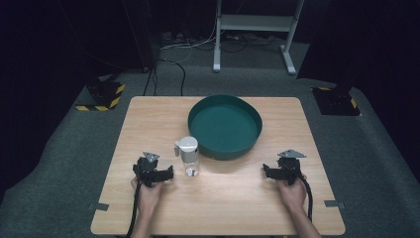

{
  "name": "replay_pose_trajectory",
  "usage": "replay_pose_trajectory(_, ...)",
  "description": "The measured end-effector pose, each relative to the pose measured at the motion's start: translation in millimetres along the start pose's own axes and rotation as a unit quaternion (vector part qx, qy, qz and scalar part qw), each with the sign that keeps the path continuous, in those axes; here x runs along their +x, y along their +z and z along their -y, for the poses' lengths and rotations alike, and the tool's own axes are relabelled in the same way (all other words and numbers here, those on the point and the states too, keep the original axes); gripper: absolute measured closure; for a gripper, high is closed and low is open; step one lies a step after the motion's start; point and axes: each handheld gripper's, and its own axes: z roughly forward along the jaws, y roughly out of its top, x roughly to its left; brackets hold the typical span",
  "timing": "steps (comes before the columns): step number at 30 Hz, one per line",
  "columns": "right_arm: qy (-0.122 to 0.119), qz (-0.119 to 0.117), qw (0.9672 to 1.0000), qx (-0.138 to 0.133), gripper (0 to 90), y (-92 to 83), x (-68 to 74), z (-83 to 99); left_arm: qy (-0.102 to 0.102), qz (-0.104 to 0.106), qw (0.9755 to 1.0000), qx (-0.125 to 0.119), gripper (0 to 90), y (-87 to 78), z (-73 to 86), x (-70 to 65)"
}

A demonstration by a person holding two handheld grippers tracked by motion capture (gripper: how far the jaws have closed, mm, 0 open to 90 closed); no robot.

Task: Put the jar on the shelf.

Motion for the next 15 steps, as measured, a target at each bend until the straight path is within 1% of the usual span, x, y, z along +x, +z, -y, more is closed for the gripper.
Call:
replay_pose_trajectory(5,0.0,0.0,1.0,0.0,13.2,0.0,0.0,0.0,-0.001,0.001,1.0,0.0,3.5,0.0,-0.1,0.1)
replay_pose_trajectory(8,0.0,0.0,1.0,0.0,13.2,0.0,0.0,0.0,0.002,0.006,1.0,0.001,3.2,-0.7,0.2,0.6)
replay_pose_trajectory(9,0.0,0.0,1.0,0.0,13.2,0.0,0.0,0.0,0.005,0.007,1.0,0.004,3.2,-1.5,0.5,1.0)
replay_pose_trajectory(13,0.0,0.0,1.0,0.0,13.2,0.0,0.0,0.0,0.004,0.005,0.9999,0.01,1.5,-5.1,2.3,0.3)
replay_pose_trajectory(15,0.0,0.0,1.0,0.0,13.2,0.0,0.0,0.0,0.014,0.004,0.9998,0.017,0.8,-9.2,3.1,-0.3)
